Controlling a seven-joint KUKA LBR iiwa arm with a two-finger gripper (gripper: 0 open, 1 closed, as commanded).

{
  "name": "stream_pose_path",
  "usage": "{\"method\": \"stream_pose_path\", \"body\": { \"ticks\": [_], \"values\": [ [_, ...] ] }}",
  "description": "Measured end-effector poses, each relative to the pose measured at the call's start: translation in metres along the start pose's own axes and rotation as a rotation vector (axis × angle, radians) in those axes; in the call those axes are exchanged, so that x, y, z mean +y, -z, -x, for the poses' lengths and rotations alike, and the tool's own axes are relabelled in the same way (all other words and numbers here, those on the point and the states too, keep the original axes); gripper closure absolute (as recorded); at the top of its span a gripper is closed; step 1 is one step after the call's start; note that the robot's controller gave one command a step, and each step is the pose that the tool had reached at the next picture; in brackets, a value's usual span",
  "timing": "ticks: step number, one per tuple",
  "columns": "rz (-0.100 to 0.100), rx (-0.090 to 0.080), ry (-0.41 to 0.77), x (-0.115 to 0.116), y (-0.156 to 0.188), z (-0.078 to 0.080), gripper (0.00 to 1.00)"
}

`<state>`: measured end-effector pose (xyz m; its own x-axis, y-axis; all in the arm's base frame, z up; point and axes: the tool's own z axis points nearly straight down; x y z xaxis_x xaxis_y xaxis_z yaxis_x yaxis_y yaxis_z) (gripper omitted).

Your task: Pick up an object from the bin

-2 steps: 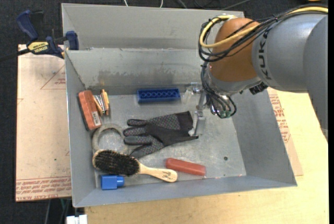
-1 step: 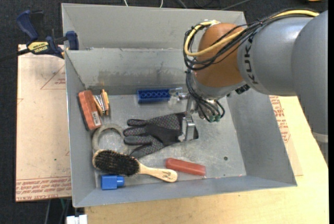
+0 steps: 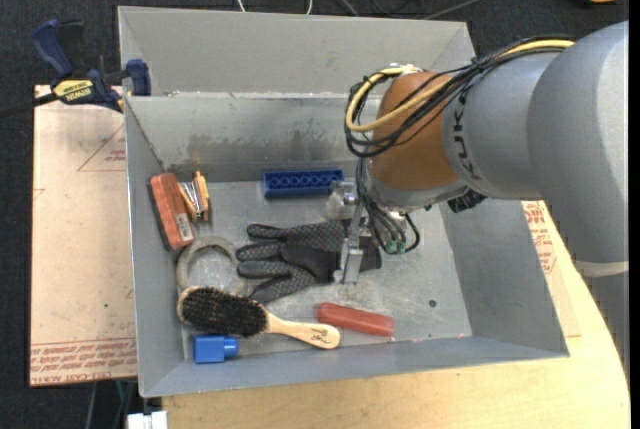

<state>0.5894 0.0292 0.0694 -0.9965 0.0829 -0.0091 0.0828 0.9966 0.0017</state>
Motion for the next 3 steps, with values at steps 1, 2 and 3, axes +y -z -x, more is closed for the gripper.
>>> {"method": "stream_pose_path", "body": {
  "ticks": [1,2,3],
  "values": [
    [0.006,-0.002,0.087,0.033,0.003,-0.007,1.0],
    [0.006,-0.002,0.086,0.033,0.003,-0.007,1.0],
    [0.004,0.008,0.087,0.033,0.024,-0.011,1.0]
  ]
}}
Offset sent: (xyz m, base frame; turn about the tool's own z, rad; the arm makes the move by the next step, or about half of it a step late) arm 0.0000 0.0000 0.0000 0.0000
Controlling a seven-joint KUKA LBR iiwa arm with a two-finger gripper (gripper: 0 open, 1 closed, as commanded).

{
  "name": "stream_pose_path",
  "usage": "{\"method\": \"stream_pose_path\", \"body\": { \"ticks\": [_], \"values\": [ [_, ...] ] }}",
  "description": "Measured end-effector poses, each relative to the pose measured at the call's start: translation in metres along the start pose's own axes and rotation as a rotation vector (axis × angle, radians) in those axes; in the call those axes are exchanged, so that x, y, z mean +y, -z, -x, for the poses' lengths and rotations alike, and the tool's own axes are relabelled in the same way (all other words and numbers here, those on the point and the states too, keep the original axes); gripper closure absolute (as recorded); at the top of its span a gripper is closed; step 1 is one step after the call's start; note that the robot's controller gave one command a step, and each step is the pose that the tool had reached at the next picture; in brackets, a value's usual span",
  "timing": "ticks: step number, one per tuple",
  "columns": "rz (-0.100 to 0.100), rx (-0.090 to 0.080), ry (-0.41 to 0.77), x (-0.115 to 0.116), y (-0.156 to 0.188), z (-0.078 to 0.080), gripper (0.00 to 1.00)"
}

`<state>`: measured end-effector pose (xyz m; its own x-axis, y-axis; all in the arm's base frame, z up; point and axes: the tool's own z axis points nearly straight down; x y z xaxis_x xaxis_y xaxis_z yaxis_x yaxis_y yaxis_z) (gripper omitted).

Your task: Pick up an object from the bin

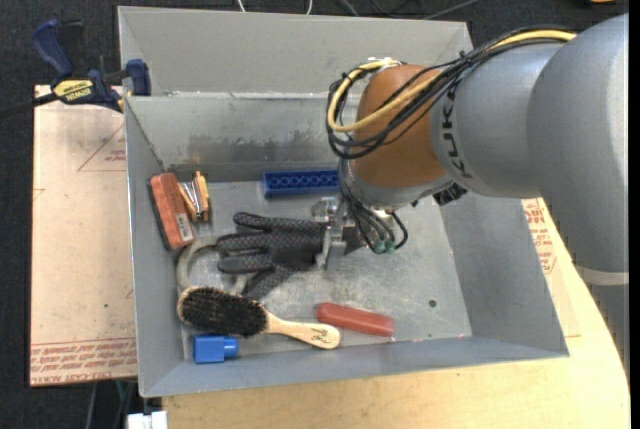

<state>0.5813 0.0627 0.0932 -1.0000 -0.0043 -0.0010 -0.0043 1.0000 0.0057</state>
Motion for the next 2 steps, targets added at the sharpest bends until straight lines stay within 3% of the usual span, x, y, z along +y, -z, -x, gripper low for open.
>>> {"method": "stream_pose_path", "body": {
  "ticks": [1,2],
  "values": [
    [0.001,-0.013,0.0,0.0,0.031,0.004,1.0],
    [0.0,0.001,0.0,0.0,0.051,0.0,1.0]
  ]
}}
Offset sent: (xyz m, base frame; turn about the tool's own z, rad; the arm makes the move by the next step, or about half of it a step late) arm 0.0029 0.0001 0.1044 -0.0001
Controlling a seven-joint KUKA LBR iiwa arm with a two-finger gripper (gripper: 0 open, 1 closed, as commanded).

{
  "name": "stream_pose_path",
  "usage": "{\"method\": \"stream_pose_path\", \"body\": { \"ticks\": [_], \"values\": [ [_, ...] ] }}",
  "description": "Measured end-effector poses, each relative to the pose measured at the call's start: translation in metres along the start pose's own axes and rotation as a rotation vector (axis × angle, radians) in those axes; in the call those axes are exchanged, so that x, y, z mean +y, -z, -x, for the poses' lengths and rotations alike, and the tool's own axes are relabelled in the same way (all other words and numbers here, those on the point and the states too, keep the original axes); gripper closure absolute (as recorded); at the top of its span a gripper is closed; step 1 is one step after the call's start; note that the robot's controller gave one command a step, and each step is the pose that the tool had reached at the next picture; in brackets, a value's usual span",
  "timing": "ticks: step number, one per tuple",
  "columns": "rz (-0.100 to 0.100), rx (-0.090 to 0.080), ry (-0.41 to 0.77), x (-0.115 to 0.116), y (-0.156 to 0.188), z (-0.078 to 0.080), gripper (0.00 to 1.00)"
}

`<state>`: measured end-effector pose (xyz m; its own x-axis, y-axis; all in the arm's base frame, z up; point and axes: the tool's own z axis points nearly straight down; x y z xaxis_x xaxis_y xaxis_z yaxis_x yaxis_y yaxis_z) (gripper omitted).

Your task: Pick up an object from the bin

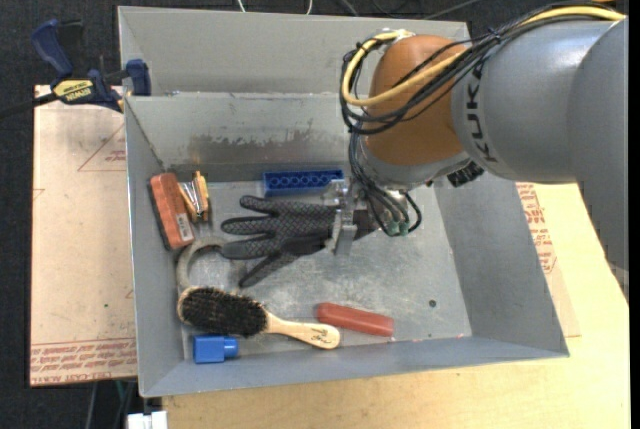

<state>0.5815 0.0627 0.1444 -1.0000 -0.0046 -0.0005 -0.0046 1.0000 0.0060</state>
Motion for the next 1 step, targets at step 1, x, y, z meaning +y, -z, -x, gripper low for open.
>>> {"method": "stream_pose_path", "body": {
  "ticks": [1],
  "values": [
    [0.001,-0.013,0.0,0.0005,0.053,0.0031,1.0]
  ]
}}
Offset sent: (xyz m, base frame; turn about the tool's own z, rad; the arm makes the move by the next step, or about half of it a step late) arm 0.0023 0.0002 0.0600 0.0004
